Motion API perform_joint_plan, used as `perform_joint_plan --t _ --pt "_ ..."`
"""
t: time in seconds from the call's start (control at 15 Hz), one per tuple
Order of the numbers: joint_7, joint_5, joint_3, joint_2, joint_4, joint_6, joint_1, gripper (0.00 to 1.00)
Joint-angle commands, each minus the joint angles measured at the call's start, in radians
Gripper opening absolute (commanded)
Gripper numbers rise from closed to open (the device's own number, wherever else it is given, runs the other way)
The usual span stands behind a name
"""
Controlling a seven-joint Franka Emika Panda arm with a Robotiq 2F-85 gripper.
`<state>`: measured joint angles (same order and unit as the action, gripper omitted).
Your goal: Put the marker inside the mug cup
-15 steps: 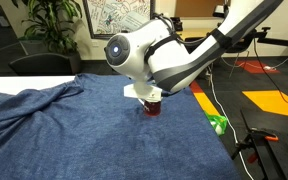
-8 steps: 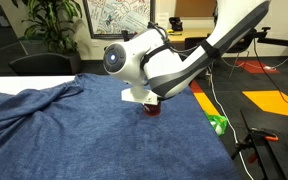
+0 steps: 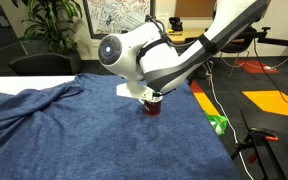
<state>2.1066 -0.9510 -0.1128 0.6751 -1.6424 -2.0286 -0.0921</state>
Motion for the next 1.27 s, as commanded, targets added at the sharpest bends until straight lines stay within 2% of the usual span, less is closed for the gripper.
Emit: perform_joint_plan --t 0.0,0.73,0.8,1.2 --pt "0.030 -0.014 -0.004 -0.084 -0.039 0.007 -0.013 1.00" --pt "0.080 -0.049 0.019 -0.288 -0.110 0.081 -0.034 1.00" --pt "0.045 -0.035 0.022 -0.234 -0.049 0.066 -0.017 1.00" --pt "0.045 -0.035 0.027 -0.256 -0.075 0.067 -0.018 1.00"
